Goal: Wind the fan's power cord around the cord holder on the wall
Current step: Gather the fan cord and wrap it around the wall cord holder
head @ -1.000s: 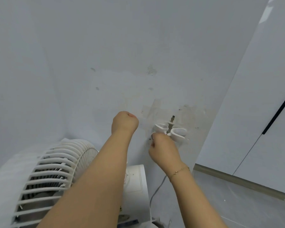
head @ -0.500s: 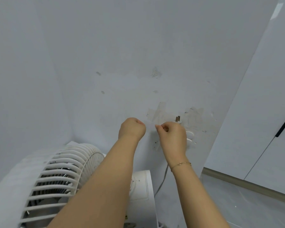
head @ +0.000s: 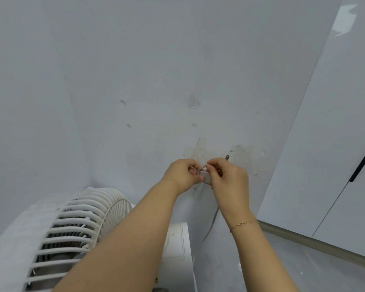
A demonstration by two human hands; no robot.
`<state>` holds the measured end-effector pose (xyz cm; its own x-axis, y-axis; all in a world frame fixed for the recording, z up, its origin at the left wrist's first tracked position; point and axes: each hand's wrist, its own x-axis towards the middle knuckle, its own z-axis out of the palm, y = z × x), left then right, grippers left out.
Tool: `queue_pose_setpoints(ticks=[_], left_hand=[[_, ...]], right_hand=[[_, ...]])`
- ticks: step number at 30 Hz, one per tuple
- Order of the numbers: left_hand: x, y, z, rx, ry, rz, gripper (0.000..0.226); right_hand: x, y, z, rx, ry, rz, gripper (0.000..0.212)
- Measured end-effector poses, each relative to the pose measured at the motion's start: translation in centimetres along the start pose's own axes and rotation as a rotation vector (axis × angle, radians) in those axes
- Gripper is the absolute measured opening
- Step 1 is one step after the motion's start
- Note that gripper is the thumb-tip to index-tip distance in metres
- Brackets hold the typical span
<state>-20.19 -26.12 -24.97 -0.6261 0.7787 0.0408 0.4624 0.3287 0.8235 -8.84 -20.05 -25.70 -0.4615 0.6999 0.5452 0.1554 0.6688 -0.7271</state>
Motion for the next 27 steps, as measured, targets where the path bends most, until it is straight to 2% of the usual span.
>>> queue_pose_setpoints(ticks=[5,16,19,21,24,27], left_hand=[[0.1,0.1,-0.3,0.013,0.014,0.026,0.006],[0.6,0.7,0.1,0.129,0.070,0.057,0.028],[0.5,0.8,0.0,0.223,0.120,0.053,0.042],[0.5,1.0,0.0,0.211,0.120,0.082,0.042],[0.3,1.1,0.2,0.077,0.080,0.056,0.038],[-0.3,0.9,-0.2,-0.064,0.049,-0.058,0.031]], right_hand=[[0.0,-0.4,-0.1,0.015,0.023,0.027,0.005],[0.0,-0.5,-3.9,-0.132,-0.244,0.184,0.010],[0.2,0.2,-5.1,-0.212,-0.121,0.175,0.016],[0.6,0.4,-5.8,-0.102,-0.008,0.177,0.014],[0.8,0.1,-5.7,0.101,-0.048,0.172,0.016],[0.7,-0.1,-4.8,0.114,-0.070,0.167,0.021]])
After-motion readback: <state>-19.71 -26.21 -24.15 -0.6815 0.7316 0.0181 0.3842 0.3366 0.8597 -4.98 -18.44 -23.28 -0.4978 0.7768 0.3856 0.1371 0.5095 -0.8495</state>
